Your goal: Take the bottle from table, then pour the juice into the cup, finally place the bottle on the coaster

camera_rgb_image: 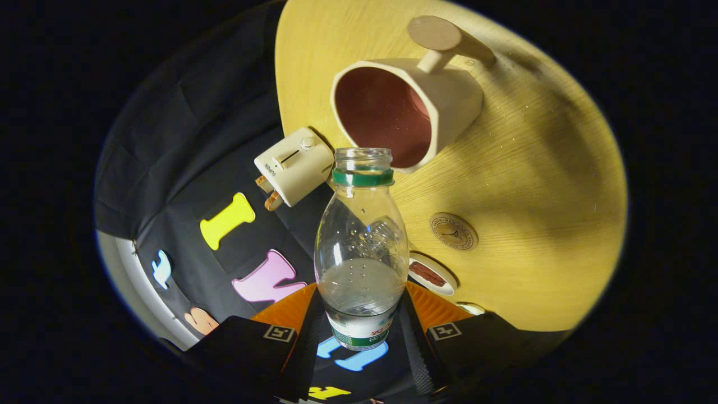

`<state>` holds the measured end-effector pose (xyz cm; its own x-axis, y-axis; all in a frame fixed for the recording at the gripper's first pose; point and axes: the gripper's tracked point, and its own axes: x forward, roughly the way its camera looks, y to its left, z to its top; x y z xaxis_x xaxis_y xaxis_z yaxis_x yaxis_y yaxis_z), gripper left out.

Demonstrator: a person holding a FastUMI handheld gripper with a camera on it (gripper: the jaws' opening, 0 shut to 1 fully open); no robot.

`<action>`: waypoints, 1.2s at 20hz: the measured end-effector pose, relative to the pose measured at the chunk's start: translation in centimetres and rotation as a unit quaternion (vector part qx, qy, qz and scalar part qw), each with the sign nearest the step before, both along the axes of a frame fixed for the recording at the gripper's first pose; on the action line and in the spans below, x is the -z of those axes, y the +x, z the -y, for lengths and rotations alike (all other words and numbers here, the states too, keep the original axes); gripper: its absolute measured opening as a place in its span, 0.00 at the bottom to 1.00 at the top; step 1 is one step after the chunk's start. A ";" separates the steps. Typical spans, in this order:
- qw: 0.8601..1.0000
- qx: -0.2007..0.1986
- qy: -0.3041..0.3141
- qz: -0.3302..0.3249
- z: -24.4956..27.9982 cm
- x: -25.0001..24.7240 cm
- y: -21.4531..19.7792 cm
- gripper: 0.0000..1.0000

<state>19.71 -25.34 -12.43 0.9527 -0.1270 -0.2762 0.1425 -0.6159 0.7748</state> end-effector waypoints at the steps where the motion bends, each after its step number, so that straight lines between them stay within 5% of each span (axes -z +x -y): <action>1: 1.000 -0.010 -0.021 -0.005 -0.2 -0.1 -0.2 0.71; 4: 0.995 -0.045 -0.086 -0.018 -1.2 0.2 -0.7 0.71; 6: 0.978 -0.094 -0.182 -0.043 -2.0 0.9 -1.7 0.71; 12: 0.874 -0.221 -0.426 -0.077 -3.3 0.7 -5.1 0.71; 18: 0.704 -0.255 -0.657 -0.092 -1.4 -0.6 -6.9 0.71; 22: 0.565 -0.251 -0.781 -0.083 -1.9 -1.0 -4.9 0.71; 24: 0.510 -0.246 -0.819 -0.087 -2.7 -0.8 -3.6 0.71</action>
<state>16.15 -22.60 -11.64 0.9596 -0.0807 -0.2697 0.1223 0.9824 0.1411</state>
